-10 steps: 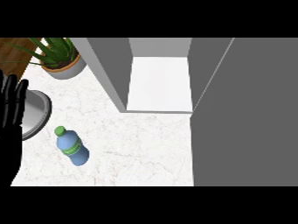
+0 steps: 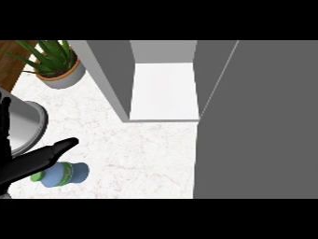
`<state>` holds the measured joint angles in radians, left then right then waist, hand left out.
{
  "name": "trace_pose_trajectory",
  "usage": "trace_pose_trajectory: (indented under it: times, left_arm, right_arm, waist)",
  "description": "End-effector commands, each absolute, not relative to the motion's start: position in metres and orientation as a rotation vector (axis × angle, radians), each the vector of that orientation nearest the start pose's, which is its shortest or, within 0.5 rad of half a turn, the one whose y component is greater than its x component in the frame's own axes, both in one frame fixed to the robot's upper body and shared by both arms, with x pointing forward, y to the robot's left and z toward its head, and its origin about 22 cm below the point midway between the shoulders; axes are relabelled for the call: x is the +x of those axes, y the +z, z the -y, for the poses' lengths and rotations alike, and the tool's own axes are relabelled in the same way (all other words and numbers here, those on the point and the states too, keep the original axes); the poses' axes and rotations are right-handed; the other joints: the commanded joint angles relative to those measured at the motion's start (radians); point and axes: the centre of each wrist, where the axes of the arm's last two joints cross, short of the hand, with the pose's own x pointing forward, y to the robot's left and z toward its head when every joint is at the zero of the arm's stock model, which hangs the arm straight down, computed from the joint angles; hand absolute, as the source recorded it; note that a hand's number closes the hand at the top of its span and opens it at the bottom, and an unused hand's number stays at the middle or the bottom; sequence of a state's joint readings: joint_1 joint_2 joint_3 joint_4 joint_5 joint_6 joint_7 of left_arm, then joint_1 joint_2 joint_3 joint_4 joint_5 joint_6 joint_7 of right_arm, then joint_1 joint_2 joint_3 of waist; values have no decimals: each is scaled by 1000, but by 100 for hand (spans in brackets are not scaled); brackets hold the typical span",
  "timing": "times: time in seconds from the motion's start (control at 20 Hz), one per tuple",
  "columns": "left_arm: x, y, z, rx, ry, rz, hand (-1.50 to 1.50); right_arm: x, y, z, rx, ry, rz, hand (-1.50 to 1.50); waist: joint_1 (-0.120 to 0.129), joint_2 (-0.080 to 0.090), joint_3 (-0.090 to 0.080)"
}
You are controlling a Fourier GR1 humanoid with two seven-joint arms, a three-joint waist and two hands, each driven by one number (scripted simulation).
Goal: Pick up the bottled water, place it into the cabinet and close the cabinet
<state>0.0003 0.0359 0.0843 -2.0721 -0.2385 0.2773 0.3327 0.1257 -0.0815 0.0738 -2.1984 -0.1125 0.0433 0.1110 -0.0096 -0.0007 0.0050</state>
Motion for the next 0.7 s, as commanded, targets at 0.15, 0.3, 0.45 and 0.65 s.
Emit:
trace_pose_trajectory:
  times: [0.15,0.3,0.45,0.65]
  left_arm:
    - [206,140,-213,537,342,1563,-150]
    - [204,131,-184,554,337,1545,-150]
    - [196,138,-172,560,341,1498,-150]
    - [182,142,-168,610,336,1482,-150]
  right_arm:
    - [133,131,235,195,45,1841,-150]
    - [114,144,237,180,61,1837,-150]
    - [111,149,234,190,58,1850,-150]
    - [97,144,227,182,43,1846,-150]
  waist:
    - [-5,-3,-3]
    - [-5,-2,-4]
    - [3,-2,-4]
    - [4,-3,-5]
